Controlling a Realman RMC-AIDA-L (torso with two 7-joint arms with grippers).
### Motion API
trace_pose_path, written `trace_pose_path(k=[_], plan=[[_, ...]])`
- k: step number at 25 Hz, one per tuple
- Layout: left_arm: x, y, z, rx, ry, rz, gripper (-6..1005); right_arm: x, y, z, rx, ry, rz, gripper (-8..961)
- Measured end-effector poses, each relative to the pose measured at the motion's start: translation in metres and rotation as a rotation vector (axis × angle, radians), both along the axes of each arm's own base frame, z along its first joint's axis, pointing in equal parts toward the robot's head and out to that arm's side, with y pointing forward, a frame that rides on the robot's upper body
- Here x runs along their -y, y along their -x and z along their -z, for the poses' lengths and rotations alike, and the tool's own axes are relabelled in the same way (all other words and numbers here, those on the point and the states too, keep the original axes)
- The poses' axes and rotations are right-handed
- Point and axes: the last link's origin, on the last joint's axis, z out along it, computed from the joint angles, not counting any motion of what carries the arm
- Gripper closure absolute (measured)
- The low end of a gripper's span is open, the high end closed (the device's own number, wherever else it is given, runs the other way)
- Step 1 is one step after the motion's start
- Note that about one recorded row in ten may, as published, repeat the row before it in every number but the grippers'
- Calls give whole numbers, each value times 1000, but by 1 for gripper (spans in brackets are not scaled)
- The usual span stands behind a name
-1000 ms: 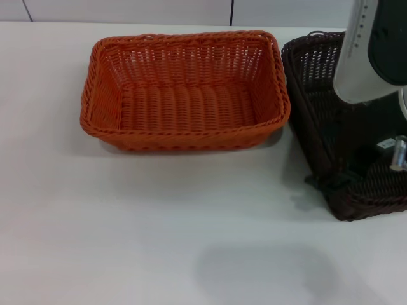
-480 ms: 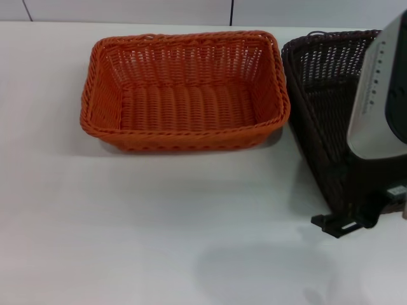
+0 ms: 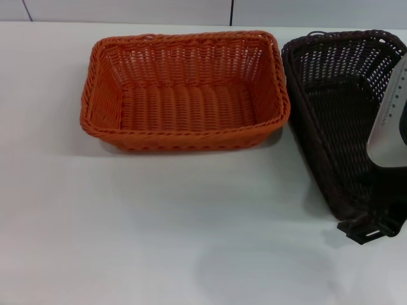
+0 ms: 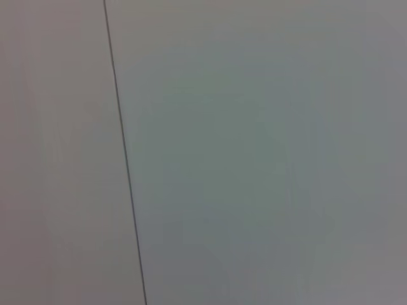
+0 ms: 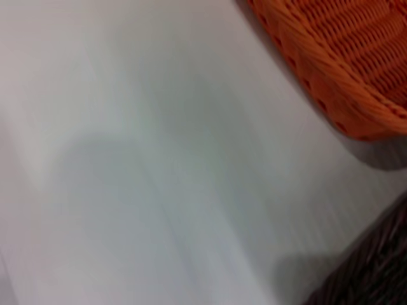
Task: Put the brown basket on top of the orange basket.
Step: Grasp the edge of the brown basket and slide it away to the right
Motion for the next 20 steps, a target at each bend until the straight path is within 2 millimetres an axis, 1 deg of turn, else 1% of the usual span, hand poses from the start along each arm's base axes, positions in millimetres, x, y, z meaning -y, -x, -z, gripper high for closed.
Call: trace_pose_path(k=[3,4,6,7,8,9,14,20], plan=[[2,2,1,2,1,-6,403,0,-4,0,15,-6,9,146],[3,2,1,3,1,-8,403,-2,-10,0,42,-14,23,147],[4,3,1,5,1,-9,403,-3,-13,0,57,-20,31,148],[4,3,1,8,0,-8,403,-6,-20,-1,90,-38,48,148],[4,3,1,8,0,-8,403,-6,-20,-1,90,-38,48,148],[4,3,1,10,1,-10,403,-9,-27,-1,121,-49,66,149],[5,5,2,11,3,-14,402,-15,-36,4,174,-47,72,151],[6,6,3,12,5,-18,402,-18,-32,10,216,-20,-1,154]])
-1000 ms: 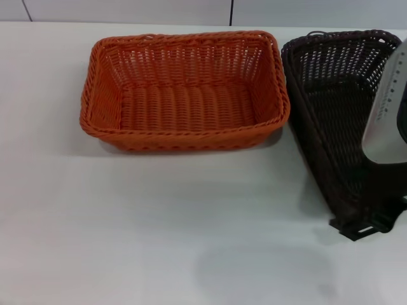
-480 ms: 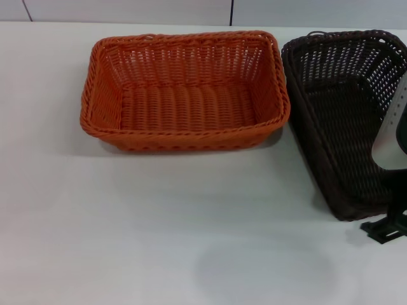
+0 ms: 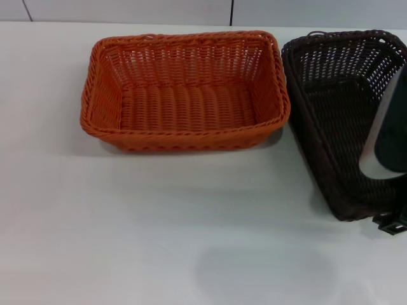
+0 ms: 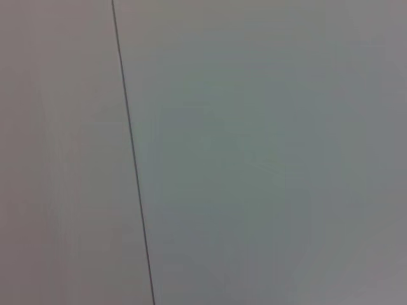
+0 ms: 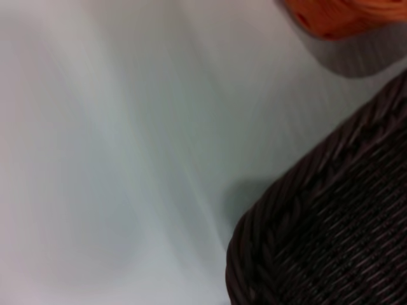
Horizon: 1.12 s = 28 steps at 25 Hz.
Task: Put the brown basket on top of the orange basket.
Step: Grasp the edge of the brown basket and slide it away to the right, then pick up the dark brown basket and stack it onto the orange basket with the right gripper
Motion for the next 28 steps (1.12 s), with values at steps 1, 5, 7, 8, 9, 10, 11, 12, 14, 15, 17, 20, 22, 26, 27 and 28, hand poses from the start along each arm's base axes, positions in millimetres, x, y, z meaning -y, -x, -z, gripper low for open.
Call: trace_pose_path(k=[1,5,7,8,9,10,11,12,14,15,17,20,22,26,27,28], plan=[[0,0,0,1,0,-1,403,0,0,1,10,8,-9,154],[1,1,0,0,1,-3,403,-4,-4,6,38,39,-6,320],[1,1,0,0,1,-4,403,-6,-5,8,48,49,0,413],[1,1,0,0,1,-4,403,-8,-5,9,51,54,-1,465],[1,1,0,-1,1,-5,403,-9,-4,9,52,58,-8,517],[1,1,0,-1,1,-5,402,-10,-2,8,50,60,-20,569],[1,1,0,-3,2,-6,402,-10,1,7,44,60,-36,621],[0,1,0,-4,3,-5,402,-11,6,5,34,58,-63,634],[-1,0,0,-4,5,-4,402,-12,15,2,19,51,-106,661],[-1,0,0,-4,5,-4,403,-13,20,0,12,47,-130,674],[-2,0,0,-5,6,-4,403,-16,30,-5,-1,36,-173,701],[-2,0,-1,-6,7,-4,403,-23,43,-14,-21,-1,-223,740],[-2,0,-1,-6,7,-4,403,-25,50,-19,-34,-25,-250,767],[0,2,-2,1,1,-8,403,-26,69,-28,-48,-64,-326,778],[1,3,-2,1,-1,-10,403,-27,73,-29,-45,-70,-340,781],[1,3,-3,2,-2,-11,402,-28,77,-30,-39,-76,-355,784]])
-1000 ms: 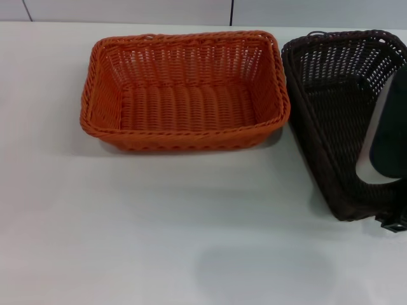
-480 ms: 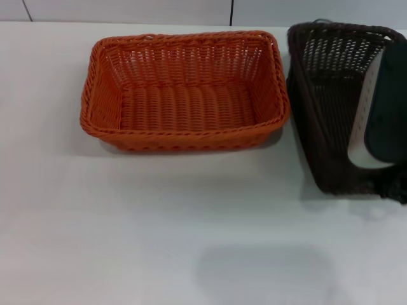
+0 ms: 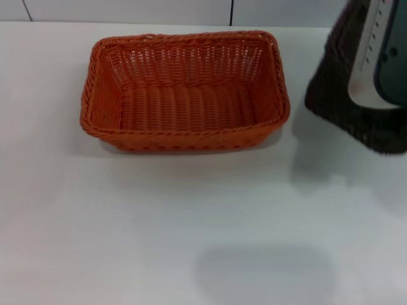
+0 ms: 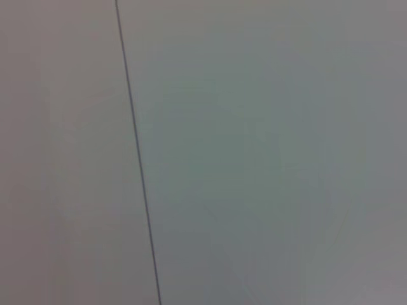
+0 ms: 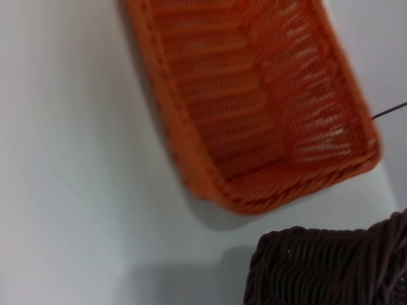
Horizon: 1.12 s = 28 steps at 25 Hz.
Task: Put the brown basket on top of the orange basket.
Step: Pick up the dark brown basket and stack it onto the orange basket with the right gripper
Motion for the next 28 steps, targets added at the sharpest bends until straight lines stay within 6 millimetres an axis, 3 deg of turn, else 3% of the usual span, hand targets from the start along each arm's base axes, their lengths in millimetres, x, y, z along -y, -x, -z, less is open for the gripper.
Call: trace_pose_path(k=[7,10,11,12,16,21,28], plan=[[-2,0,-1,7,-2,-2,402,-12,36,3,15,-17,-165,783],[-3,0,0,8,-1,-1,402,-12,53,12,37,19,-272,783],[-3,-1,0,9,-1,-1,402,-9,61,23,88,77,-378,782],[-3,0,0,10,-1,-2,402,-9,61,23,88,77,-378,782],[-4,2,-2,20,0,-15,402,0,68,44,273,189,-647,782],[-7,0,0,25,6,-13,403,-4,64,46,422,169,-820,783],[-13,2,4,52,29,-41,403,-2,54,53,536,210,-945,779]])
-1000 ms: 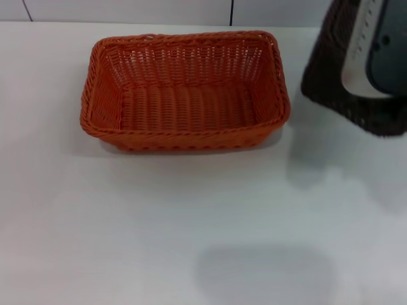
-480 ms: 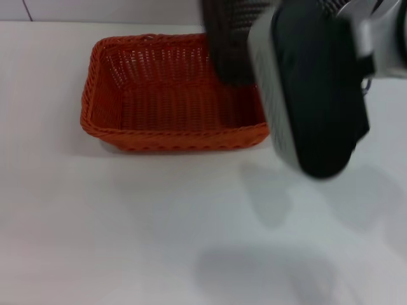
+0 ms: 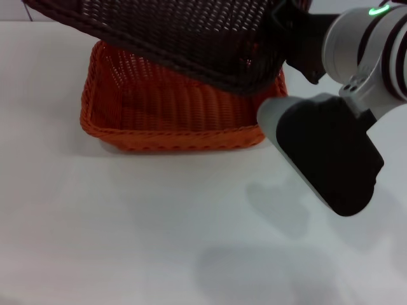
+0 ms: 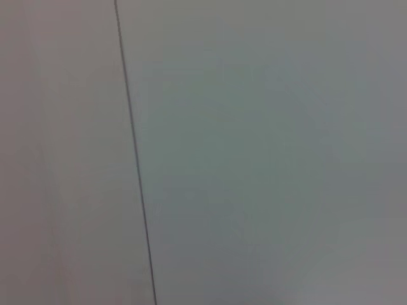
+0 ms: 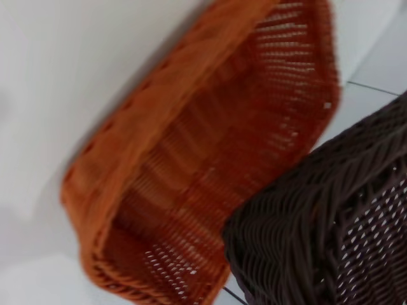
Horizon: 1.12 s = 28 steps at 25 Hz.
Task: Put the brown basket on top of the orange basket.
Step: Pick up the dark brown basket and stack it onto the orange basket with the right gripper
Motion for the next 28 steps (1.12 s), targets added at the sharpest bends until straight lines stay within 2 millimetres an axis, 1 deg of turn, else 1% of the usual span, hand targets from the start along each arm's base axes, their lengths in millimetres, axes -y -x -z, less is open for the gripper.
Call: trace_pose_path(k=[1,2,3,4,8,15,18,22,28], plan=[[0,0,0,5,0,-3,403,-1,-5,2,36,10,-4,778],[-1,0,1,6,1,-5,403,-1,-5,2,36,10,-4,776],[-1,0,1,8,1,-5,403,-3,-12,2,70,15,-3,775],[-1,0,1,8,1,-5,403,-3,-12,2,70,15,-3,774],[-1,2,2,24,5,-21,404,-6,-23,3,114,31,-14,769],[0,6,1,40,-6,-38,407,-8,-25,-1,137,45,-49,760],[1,6,2,43,-4,-41,407,-9,-31,2,157,74,-46,756],[3,7,5,50,2,-48,407,-10,-35,5,171,88,-47,752],[7,11,9,58,7,-61,406,-15,-36,10,106,60,-20,744]])
